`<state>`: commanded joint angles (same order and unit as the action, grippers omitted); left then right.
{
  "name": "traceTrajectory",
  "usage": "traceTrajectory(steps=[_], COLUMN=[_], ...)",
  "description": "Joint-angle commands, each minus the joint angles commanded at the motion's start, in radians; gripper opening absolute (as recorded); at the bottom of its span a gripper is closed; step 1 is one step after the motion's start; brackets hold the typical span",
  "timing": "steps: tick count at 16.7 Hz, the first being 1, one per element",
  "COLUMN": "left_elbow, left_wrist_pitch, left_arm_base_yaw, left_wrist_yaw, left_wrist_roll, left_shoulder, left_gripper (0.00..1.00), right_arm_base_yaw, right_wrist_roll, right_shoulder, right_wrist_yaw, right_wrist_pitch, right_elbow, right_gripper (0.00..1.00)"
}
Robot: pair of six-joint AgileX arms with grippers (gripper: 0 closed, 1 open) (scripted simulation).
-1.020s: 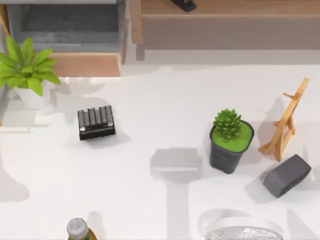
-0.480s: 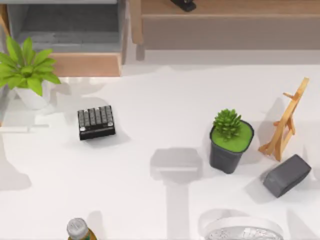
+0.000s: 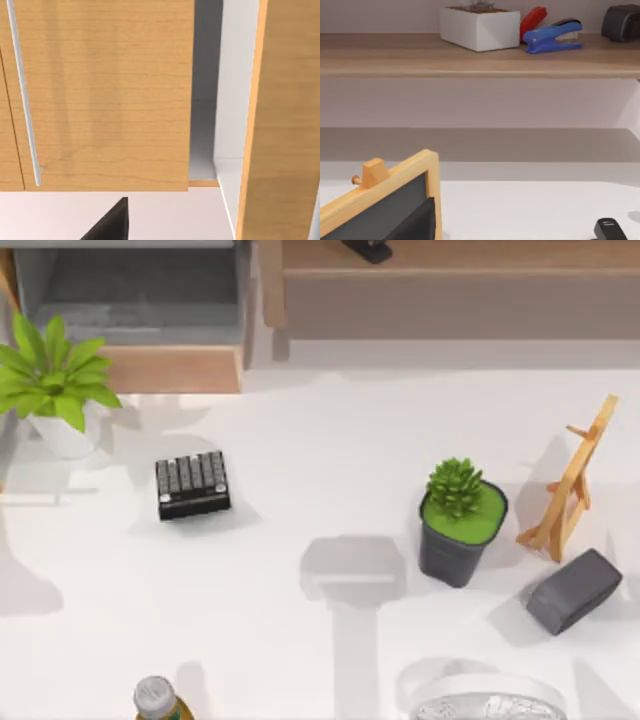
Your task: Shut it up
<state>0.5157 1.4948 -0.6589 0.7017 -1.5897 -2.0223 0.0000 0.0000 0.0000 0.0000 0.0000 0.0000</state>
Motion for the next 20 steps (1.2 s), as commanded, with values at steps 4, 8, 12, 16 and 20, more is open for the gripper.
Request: traceTrajectory(steps=[4,8,12,16,20], left_elbow=[0.000,0.000,0.000,0.000,0.002], left_wrist_pitch=[0.000,0.000,0.000,0.000,-0.011], left_arm_base_yaw=[0.000,0.000,0.000,0.000,0.000], left_wrist_yaw=[0.000,0.000,0.000,0.000,-0.001], left_wrist_roll=[0.000,0.000,0.000,0.000,0.001], left_shoulder=[0.000,0.000,0.000,0.000,-0.013], left_gripper=[0.47,0.17,0.00,0.00,0.00], right_arm_base_yaw=[0.000,0.000,0.000,0.000,0.000], right_wrist_roll=[0.000,0.000,0.000,0.000,0.000], right_shoulder=[0.000,0.000,0.000,0.000,0.000], right_wrist_yaw=[0.000,0.000,0.000,0.000,0.000], right_wrist_pitch=[0.000,0.000,0.000,0.000,0.000], right_elbow=[0.000,0.000,0.000,0.000,0.000], right_gripper=[1.00,1.00,1.00,1.00,1.00])
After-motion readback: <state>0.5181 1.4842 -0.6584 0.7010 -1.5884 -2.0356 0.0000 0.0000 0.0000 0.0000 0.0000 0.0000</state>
